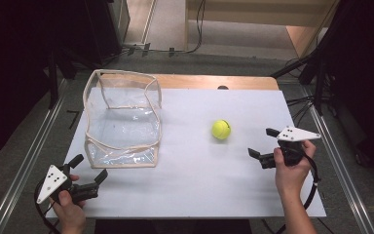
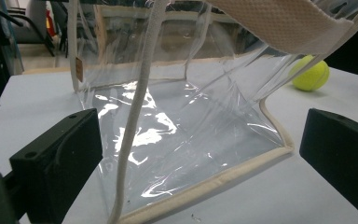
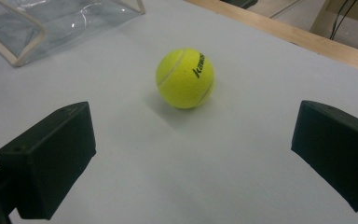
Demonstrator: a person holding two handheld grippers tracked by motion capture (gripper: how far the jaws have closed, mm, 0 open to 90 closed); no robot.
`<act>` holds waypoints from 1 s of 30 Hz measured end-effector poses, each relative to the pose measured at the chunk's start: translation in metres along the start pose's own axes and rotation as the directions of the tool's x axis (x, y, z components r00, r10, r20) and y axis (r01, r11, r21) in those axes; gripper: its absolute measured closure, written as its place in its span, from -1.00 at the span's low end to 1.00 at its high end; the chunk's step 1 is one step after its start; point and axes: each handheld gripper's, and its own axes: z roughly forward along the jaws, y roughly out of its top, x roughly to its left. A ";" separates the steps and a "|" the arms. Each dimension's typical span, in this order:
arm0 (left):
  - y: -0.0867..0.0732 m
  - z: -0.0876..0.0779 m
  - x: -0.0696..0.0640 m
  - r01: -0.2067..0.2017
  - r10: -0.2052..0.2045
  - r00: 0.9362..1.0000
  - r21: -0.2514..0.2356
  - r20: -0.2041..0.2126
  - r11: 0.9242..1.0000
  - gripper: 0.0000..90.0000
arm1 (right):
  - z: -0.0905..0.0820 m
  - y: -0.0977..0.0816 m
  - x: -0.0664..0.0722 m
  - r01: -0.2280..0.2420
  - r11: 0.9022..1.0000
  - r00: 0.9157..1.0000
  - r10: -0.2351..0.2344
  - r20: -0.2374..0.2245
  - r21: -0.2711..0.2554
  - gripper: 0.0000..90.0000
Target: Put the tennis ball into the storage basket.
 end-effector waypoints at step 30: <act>0.000 0.000 0.001 0.008 -0.008 1.000 -0.001 0.003 1.000 -1.00 | 0.046 0.043 -0.012 0.107 0.973 0.991 -0.087 -0.101 0.204 -1.00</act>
